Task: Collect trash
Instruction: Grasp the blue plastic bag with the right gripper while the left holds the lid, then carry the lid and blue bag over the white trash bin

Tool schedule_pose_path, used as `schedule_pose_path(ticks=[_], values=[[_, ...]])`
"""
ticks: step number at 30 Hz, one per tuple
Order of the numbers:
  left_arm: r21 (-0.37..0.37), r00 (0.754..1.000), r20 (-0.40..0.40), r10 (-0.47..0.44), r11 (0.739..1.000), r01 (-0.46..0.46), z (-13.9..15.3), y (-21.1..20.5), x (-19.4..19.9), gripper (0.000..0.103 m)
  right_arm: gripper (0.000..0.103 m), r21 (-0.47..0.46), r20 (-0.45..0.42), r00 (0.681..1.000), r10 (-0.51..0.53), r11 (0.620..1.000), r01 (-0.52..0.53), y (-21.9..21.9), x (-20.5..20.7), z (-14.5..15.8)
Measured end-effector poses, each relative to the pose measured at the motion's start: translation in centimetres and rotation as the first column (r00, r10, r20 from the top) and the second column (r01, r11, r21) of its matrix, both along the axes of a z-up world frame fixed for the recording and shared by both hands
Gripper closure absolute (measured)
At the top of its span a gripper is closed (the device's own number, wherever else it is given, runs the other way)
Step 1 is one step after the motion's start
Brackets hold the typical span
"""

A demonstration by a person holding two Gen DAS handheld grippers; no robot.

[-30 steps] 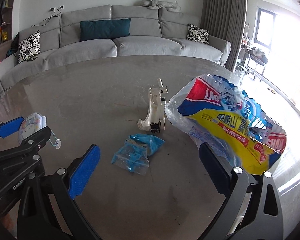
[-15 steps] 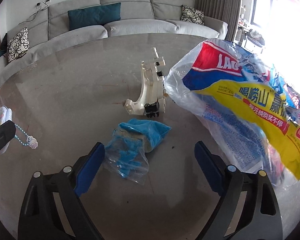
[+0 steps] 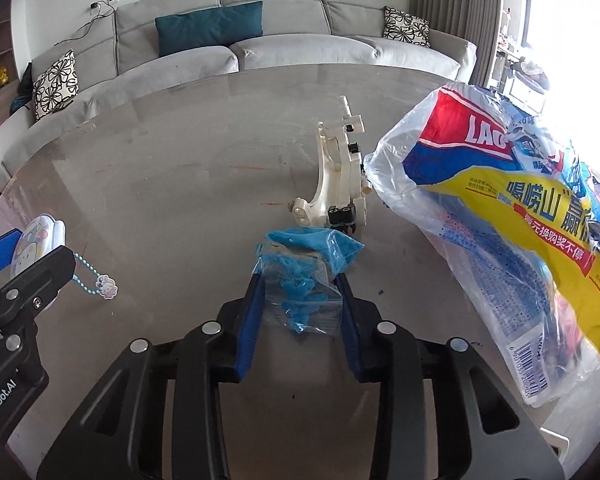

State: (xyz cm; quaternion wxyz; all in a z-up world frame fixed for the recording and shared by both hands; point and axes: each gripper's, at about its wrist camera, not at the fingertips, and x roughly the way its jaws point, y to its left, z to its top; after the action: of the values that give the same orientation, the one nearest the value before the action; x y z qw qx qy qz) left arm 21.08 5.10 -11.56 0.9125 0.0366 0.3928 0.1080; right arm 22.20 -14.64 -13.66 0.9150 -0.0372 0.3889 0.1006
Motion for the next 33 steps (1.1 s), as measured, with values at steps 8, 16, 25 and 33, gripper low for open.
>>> schedule_pose_path(ticks=[8, 16, 25, 33], values=[[-0.003, 1.000, -0.001, -0.009, 1.000, 0.009, 0.1, -0.3, -0.3, 0.043, 0.080, -0.016, 0.034, 0.999, 0.023, 1.000, -0.023, -0.2, -1.4, 1.1], [-0.018, 0.999, 0.017, -0.036, 0.999, 0.037, 1.2, -1.3, -1.8, 0.043, 0.082, -0.030, 0.109, 0.993, 0.037, 0.999, -0.034, -1.3, -5.0, 4.0], [-0.026, 0.992, 0.049, -0.116, 0.993, 0.117, 3.0, -4.9, -5.7, 0.043, 0.083, -0.043, 0.160, 0.987, 0.006, 0.999, 0.001, -4.2, -9.8, 6.3], [-0.033, 0.979, 0.044, -0.201, 0.979, 0.202, 3.1, -9.5, -8.6, 0.043, 0.083, -0.058, 0.173, 0.983, -0.069, 0.995, 0.080, -8.3, -14.1, 6.7]])
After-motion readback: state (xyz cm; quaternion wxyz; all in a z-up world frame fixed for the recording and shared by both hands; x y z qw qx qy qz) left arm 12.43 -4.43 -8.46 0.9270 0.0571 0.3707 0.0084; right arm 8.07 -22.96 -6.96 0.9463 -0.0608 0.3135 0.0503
